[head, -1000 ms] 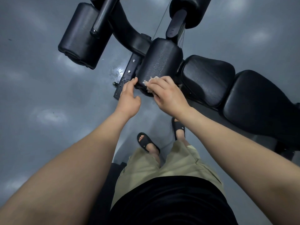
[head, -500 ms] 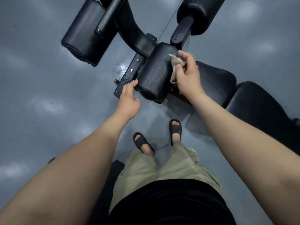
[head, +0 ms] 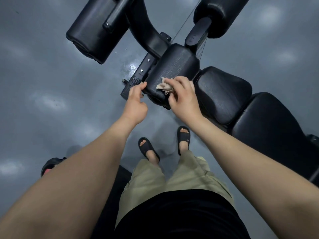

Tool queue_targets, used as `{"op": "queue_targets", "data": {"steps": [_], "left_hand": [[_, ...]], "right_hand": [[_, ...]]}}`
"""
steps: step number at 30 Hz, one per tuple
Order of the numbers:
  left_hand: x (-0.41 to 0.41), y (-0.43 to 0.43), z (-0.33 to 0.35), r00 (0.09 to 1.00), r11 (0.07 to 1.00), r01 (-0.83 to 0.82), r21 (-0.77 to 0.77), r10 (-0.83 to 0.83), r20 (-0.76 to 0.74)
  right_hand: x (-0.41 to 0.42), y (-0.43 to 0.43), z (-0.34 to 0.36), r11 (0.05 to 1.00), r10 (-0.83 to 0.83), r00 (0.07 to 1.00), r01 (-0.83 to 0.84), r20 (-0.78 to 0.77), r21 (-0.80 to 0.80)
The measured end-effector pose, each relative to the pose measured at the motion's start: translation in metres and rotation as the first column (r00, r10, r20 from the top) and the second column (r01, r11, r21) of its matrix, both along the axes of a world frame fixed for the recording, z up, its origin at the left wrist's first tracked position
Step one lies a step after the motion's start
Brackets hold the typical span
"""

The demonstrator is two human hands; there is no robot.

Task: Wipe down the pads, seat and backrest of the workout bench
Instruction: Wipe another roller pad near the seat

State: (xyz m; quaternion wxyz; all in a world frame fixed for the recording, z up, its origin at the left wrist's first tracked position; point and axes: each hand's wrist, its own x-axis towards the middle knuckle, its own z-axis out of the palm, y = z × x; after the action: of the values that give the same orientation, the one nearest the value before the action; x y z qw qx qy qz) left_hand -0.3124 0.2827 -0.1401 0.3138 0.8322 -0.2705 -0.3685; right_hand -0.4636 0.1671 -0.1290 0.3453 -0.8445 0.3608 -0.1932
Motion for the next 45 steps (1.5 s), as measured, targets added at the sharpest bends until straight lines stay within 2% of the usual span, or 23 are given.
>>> {"op": "queue_targets", "data": {"steps": [8,13,14,18,23,25,27,29,33,39,42,45], "left_hand": [[0.004,0.003,0.002,0.998,1.000,0.008,-0.004,-0.008,-0.060],[-0.002,0.003,0.004,0.999,1.000,-0.003,-0.008,0.002,-0.055],[-0.003,0.002,0.004,0.999,1.000,-0.005,-0.007,0.005,-0.051],[-0.009,0.006,0.004,0.999,1.000,-0.002,-0.030,0.001,-0.053],[-0.018,0.009,0.006,0.999,0.998,0.032,-0.052,-0.031,0.012],[-0.022,0.012,0.008,0.993,0.995,0.085,-0.048,-0.081,0.081],[-0.027,0.013,0.014,0.982,0.992,0.126,-0.014,-0.123,0.144],[-0.034,0.014,0.019,0.969,0.989,0.144,0.026,-0.147,0.198],[-0.047,0.017,0.024,0.944,0.979,0.202,0.014,-0.198,0.266],[-0.051,0.017,0.029,0.935,0.974,0.225,0.027,-0.223,0.276],[-0.043,0.016,0.032,0.923,0.971,0.237,0.015,-0.230,0.308],[-0.034,0.015,0.035,0.927,0.980,0.197,-0.006,-0.184,0.326]], "right_hand": [[0.000,0.021,0.002,0.973,0.210,0.978,-0.211,-0.014,-0.092],[-0.016,0.020,0.004,0.859,0.474,0.874,-0.486,-0.107,-0.160],[-0.020,0.016,0.004,0.870,0.456,0.885,-0.466,-0.094,-0.165],[-0.021,-0.005,0.005,0.982,0.160,0.987,-0.160,-0.014,-0.104],[-0.020,-0.017,0.007,0.911,0.386,0.919,-0.394,-0.083,-0.124],[-0.019,-0.035,0.007,0.955,0.273,0.961,-0.275,-0.035,-0.109],[-0.018,-0.057,0.012,0.998,0.047,0.999,-0.047,0.000,-0.039],[-0.017,-0.079,0.017,0.992,-0.121,0.993,0.121,0.005,0.022],[-0.004,-0.105,0.017,0.980,-0.197,0.980,0.196,0.006,0.042],[0.005,-0.086,0.005,0.997,-0.067,0.996,0.066,-0.059,-0.030],[-0.004,-0.070,0.005,0.986,0.133,0.989,-0.139,-0.064,-0.089],[-0.013,-0.066,0.009,0.937,0.321,0.944,-0.328,-0.075,-0.120]]}}
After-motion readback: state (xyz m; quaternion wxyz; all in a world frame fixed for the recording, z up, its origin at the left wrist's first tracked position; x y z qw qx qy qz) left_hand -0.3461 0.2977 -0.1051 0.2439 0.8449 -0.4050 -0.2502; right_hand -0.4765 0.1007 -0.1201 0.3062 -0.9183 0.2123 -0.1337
